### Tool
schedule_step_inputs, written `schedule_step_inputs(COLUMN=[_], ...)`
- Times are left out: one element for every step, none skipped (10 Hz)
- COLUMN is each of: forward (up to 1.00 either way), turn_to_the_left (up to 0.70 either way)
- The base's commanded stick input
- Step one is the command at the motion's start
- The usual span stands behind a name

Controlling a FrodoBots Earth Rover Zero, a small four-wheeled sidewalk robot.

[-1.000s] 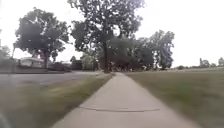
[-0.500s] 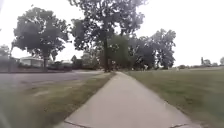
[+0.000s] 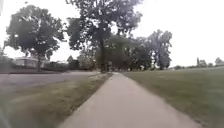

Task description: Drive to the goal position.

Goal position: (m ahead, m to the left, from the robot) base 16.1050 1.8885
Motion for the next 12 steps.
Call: schedule_step_inputs(forward=[1.0, 1.0, 1.0, 1.0, 1.0, 1.0, 1.0, 1.0, 1.0, 1.0, 1.0, 1.0], turn_to_the_left=[-0.23, -0.37, -0.4, -0.29, -0.09, 0.0, 0.0, 0.0, 0.0, 0.0, 0.0, 0.0])
